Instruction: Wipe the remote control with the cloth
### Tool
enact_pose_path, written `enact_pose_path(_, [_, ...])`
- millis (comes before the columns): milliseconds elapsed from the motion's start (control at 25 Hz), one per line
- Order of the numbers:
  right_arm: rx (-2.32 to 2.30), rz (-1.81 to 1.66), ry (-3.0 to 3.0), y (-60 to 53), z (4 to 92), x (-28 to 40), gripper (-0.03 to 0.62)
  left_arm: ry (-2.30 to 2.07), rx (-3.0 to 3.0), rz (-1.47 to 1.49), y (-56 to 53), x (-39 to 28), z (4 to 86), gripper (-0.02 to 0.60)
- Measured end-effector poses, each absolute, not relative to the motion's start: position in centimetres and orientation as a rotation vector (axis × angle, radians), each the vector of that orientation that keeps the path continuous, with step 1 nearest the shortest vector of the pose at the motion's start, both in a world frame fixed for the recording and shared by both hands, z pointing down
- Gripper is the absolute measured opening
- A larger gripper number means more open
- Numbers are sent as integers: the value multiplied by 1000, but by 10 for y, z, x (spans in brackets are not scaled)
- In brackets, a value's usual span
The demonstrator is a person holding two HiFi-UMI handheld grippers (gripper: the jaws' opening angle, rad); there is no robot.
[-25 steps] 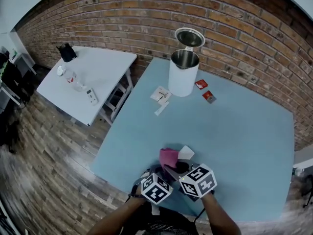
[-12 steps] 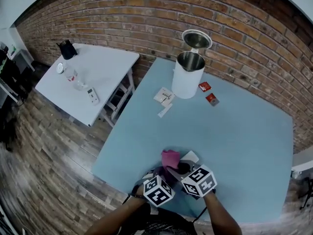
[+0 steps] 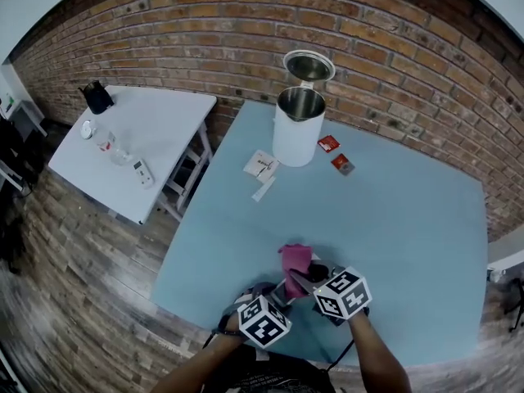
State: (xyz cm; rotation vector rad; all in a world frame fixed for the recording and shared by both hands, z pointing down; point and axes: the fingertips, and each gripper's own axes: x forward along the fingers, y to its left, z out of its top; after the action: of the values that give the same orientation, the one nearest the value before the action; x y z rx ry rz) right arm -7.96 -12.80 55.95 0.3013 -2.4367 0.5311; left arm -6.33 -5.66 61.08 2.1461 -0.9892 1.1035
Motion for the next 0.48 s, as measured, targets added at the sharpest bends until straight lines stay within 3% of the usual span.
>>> enact_pose_path(480, [575, 699, -2437, -185, 560, -37, 77, -979, 2128, 1121, -55, -65, 612, 275])
